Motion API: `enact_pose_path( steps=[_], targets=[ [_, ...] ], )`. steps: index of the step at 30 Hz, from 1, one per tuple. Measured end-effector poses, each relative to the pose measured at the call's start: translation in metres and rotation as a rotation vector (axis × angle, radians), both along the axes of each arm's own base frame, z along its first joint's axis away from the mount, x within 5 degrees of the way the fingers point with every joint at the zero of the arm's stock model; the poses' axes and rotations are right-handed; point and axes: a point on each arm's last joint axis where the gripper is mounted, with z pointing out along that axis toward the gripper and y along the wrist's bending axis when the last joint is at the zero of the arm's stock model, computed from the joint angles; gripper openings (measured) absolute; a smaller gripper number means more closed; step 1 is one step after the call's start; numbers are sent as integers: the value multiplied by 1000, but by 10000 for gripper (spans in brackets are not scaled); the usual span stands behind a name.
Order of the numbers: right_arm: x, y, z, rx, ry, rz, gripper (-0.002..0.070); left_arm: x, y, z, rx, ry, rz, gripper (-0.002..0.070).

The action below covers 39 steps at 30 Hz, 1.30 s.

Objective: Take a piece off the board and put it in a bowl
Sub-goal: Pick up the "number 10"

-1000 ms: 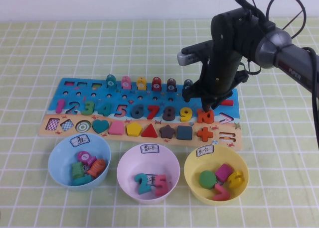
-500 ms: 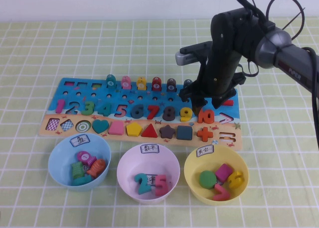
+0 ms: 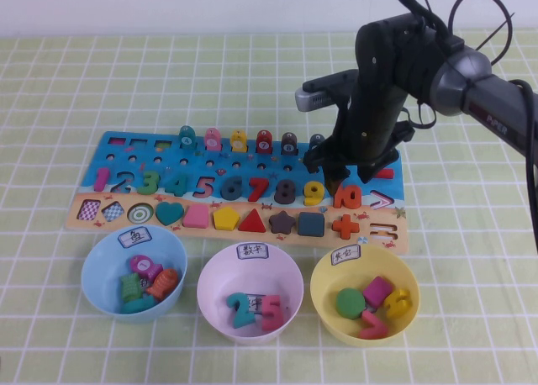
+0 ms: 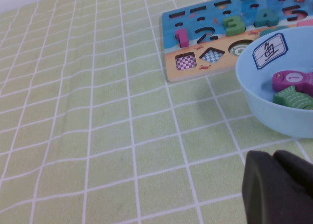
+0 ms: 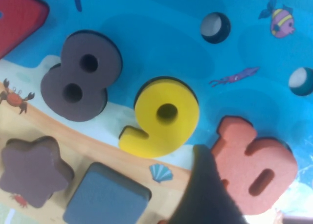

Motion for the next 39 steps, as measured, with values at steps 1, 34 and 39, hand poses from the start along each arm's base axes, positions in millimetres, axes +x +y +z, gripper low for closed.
enact_pose_path(
  steps=[1, 34, 39],
  targets=[
    [0, 0, 0, 0, 0, 0, 412, 0, 0, 0, 0, 0, 0, -5],
    [-6, 0, -17, -38, 47, -46, 412, 0, 0, 0, 0, 0, 0, -4],
    [-5, 0, -17, -33, 48, -69, 412, 0, 0, 0, 0, 0, 0, -5]
  ],
)
